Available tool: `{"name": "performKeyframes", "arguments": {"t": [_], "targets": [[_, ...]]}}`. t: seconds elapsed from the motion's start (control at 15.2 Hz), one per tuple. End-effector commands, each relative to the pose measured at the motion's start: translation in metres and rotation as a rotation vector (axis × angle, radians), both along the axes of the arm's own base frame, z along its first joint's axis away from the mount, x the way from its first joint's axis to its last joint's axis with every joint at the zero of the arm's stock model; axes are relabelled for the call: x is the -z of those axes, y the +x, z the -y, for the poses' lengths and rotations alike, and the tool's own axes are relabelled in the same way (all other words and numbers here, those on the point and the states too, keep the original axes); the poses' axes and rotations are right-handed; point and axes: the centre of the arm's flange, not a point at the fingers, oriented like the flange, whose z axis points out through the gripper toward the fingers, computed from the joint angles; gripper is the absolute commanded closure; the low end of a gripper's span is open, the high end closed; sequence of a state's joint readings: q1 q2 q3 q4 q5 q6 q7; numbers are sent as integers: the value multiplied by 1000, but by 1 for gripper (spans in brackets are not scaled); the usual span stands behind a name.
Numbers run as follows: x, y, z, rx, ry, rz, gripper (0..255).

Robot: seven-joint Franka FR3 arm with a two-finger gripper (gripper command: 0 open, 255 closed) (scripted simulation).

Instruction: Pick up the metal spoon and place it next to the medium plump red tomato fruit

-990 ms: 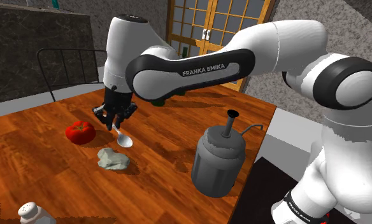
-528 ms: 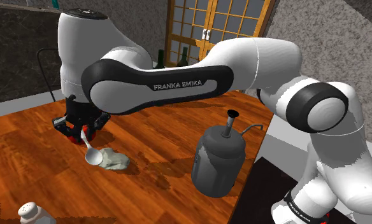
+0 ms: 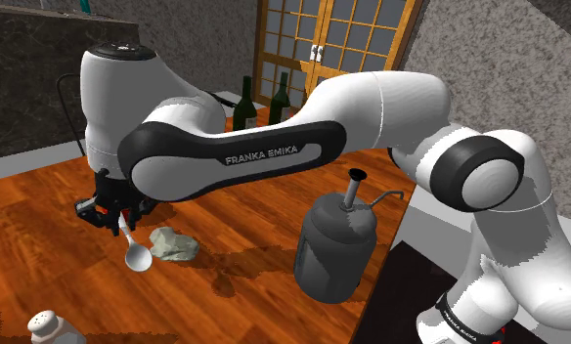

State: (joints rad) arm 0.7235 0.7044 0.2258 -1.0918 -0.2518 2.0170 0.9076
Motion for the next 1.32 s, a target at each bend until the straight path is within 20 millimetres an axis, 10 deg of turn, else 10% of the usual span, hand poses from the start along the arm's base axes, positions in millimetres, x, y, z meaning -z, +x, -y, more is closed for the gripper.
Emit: {"name": "performKeyframes", "arguments": {"t": [0.0,1.25], "targets": [[10,0,-1,0,1,0,255],[92,0,-1,0,1,0,255]]}}
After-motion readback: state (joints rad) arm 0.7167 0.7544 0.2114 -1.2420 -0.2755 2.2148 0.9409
